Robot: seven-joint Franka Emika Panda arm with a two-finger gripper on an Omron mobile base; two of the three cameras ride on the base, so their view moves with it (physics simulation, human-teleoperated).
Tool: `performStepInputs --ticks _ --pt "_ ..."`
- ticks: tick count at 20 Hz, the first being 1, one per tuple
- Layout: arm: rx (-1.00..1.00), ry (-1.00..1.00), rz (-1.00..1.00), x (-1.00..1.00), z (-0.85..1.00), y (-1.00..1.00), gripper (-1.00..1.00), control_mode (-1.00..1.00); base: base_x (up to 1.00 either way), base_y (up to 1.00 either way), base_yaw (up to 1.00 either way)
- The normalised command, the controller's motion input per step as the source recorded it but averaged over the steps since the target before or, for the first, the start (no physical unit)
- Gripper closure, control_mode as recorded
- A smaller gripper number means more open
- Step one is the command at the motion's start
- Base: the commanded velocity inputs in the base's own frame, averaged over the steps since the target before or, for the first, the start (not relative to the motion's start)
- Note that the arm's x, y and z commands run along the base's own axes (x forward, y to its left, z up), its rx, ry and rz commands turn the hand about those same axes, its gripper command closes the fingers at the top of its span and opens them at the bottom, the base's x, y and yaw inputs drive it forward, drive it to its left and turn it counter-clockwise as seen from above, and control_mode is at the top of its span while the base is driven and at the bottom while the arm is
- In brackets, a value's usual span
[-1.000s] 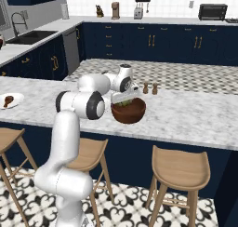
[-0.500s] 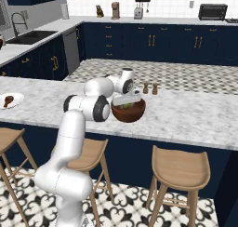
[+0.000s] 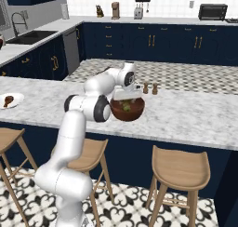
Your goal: Pick the chicken drumstick and lime from their plates and place them in the bowl. Then put the bowl in the fridge.
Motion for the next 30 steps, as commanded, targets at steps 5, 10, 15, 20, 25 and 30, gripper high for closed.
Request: performStepInputs --ticks 5,10,15,20,25,30 --pt "0.00 -0.03 -0.02 -0.98 0.62 0.30 -1.00 -1.00 0.00 0.00 0.00" --pt "0.00 0.00 -0.06 -1.00 0.19 0.48 -1.00 -1.00 0.00 0.00 0.00" --pt "0.00 -0.07 -0.17 -1.00 0.00 0.81 -1.00 -1.00 0.00 0.00 0.00" --pt "-0.04 -0.05 -0.18 -0.96 0.09 0.95 -1.00 -1.00 0.00 0.00 0.00" --pt "-0.04 -0.03 -0.15 -1.00 0.03 0.58 -1.00 -1.00 0.00 0.00 0.00" --pt "-0.09 -0.11 -0.04 -0.97 0.09 0.32 -1.00 -1.00 0.00 0.00 0.00"
